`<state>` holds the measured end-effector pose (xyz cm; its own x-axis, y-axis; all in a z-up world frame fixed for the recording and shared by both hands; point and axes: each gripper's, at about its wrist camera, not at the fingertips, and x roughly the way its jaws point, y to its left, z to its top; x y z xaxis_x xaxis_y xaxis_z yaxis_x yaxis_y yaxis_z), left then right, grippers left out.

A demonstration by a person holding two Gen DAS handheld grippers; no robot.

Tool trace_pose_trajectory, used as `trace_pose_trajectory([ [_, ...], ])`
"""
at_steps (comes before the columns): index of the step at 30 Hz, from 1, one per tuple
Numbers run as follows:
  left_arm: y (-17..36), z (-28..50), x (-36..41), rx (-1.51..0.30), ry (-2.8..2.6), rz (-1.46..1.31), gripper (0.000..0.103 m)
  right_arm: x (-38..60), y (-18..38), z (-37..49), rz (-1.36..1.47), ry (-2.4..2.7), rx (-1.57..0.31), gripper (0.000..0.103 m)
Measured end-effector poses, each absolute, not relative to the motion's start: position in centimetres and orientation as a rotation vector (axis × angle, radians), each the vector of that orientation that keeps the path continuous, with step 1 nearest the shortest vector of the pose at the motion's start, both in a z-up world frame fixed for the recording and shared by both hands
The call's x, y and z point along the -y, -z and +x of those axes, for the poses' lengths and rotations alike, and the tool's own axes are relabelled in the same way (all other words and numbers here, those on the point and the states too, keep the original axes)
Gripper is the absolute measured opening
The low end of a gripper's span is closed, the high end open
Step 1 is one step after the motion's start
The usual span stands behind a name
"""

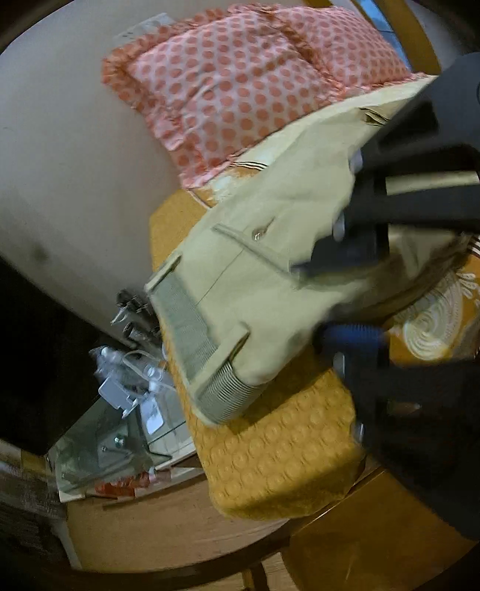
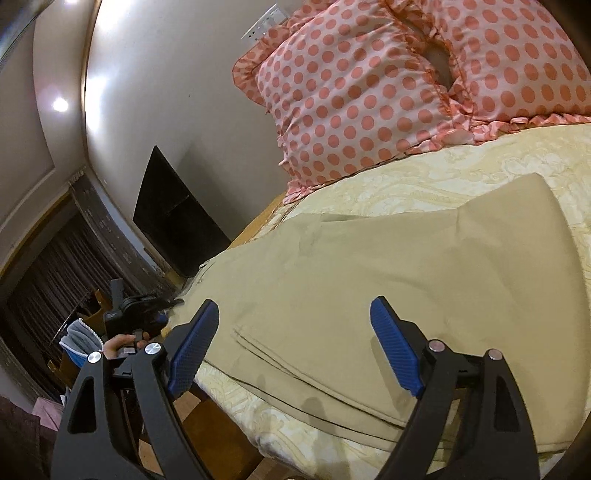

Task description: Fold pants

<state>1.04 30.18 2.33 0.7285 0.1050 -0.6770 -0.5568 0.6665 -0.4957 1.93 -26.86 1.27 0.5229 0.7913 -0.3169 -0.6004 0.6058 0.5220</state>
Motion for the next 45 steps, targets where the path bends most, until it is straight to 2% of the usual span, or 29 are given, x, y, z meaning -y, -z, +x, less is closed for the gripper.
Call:
trace_pose_trajectory([
  [6,-11.4,3.6,-21.8,-0.536,-0.201,-0.408,0.008,31.5,-2.4,2.3,0.436,-0.767,-0.488,0.087],
  [10,-16.1,5.0,-8.6,-0.471,0.137,-0.135,0.008,35.4,-3.3,2.0,0.497,-0.674,-0.418,0.089],
  [14,-14.4,4.7,2.8,-0.523,0.471,0.026,0.008,39.3,-3.6,1.4,0.556,-0.566,-0.374,0.089],
  [18,-7.8,4.1,10.9,-0.719,0.709,0.148,0.009,41.7,-2.9,1.7,0.619,-0.511,-0.403,0.090],
  [22,-6.3,2.5,10.0,-0.772,0.781,0.121,0.019,42.4,-2.0,3.6,0.657,-0.525,-0.500,0.090],
  [23,-7.1,2.1,8.3,-0.750,0.782,0.077,0.026,42.3,-1.8,4.2,0.660,-0.533,-0.522,0.090],
  [24,-7.8,2.1,6.9,-0.726,0.774,0.043,0.044,41.9,-1.5,5.1,0.658,-0.544,-0.564,0.090],
  [26,-9.9,2.8,2.9,-0.670,0.678,-0.041,0.064,41.0,-1.0,6.5,0.620,-0.542,-0.636,0.090],
  [27,-10.4,3.4,0.6,-0.660,0.605,-0.077,0.065,40.5,-0.7,7.1,0.594,-0.532,-0.668,0.088],
  [30,-9.2,7.2,-6.4,-0.765,0.421,-0.192,0.065,38.9,0.6,9.5,0.524,-0.502,-0.786,0.069],
  [31,-8.3,8.4,-7.7,-0.805,0.395,-0.220,0.065,38.6,0.6,9.7,0.502,-0.495,-0.786,0.067],
  [34,-5.7,11.2,-10.1,-0.915,0.351,-0.258,0.064,37.3,0.4,10.5,0.444,-0.507,-0.791,0.066],
  [38,-3.7,13.4,-9.0,-0.991,0.412,-0.254,0.064,36.9,0.5,10.8,0.420,-0.519,-0.790,0.063],
  [39,-3.3,14.0,-8.6,-1.007,0.430,-0.250,0.066,36.8,0.7,10.8,0.407,-0.525,-0.790,0.057],
  [40,-3.0,14.2,-8.1,-1.020,0.435,-0.244,0.068,36.9,0.8,10.9,0.399,-0.541,-0.791,0.044],
  [41,-2.9,14.3,-7.4,-1.012,0.439,-0.236,0.070,36.9,1.0,11.1,0.408,-0.569,-0.802,0.035],
  [42,-3.0,14.6,-6.9,-1.011,0.445,-0.227,0.067,37.1,1.3,11.3,0.436,-0.613,-0.815,0.025],
  [43,-3.1,15.1,-6.8,-1.017,0.446,-0.228,0.059,37.4,1.5,11.5,0.471,-0.652,-0.824,0.020],
  [44,-2.8,15.4,-6.8,-1.024,0.452,-0.238,0.034,37.7,1.4,11.7,0.503,-0.692,-0.826,0.019],
  [45,-3.0,15.8,-7.1,-1.029,0.466,-0.257,0.015,37.8,1.1,11.9,0.509,-0.709,-0.822,0.017],
])
